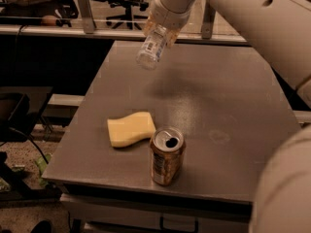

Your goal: Place blue plastic bottle upright

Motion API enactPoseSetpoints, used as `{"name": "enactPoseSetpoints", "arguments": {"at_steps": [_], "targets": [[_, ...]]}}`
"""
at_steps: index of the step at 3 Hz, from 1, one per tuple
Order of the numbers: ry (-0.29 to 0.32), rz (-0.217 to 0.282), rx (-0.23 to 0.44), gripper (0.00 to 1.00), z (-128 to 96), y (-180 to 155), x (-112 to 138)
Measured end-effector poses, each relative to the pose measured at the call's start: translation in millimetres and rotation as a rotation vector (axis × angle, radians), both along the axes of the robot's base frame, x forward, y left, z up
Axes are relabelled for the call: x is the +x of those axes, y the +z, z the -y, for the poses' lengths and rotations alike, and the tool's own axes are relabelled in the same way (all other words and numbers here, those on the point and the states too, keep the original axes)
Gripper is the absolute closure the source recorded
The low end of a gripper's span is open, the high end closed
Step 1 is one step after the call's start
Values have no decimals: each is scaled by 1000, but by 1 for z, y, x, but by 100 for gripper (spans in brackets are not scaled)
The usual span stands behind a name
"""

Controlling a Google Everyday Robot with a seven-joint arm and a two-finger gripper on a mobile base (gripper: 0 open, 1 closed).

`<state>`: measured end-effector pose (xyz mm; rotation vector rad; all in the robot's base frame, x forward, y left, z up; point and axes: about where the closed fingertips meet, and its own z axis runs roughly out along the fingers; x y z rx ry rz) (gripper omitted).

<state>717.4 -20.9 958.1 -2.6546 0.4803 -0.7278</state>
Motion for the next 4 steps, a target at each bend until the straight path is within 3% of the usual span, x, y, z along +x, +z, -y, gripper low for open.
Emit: {"name": "enactPoseSetpoints", "arguments": {"at_steps": [1,2,3,4], "targets": [[15,33,18,100,-8,-12,4],[15,33,18,100,-8,-12,4],[27,68,-19,100,-6,-9,6],[76,142,-68,100,-1,0,10]]}}
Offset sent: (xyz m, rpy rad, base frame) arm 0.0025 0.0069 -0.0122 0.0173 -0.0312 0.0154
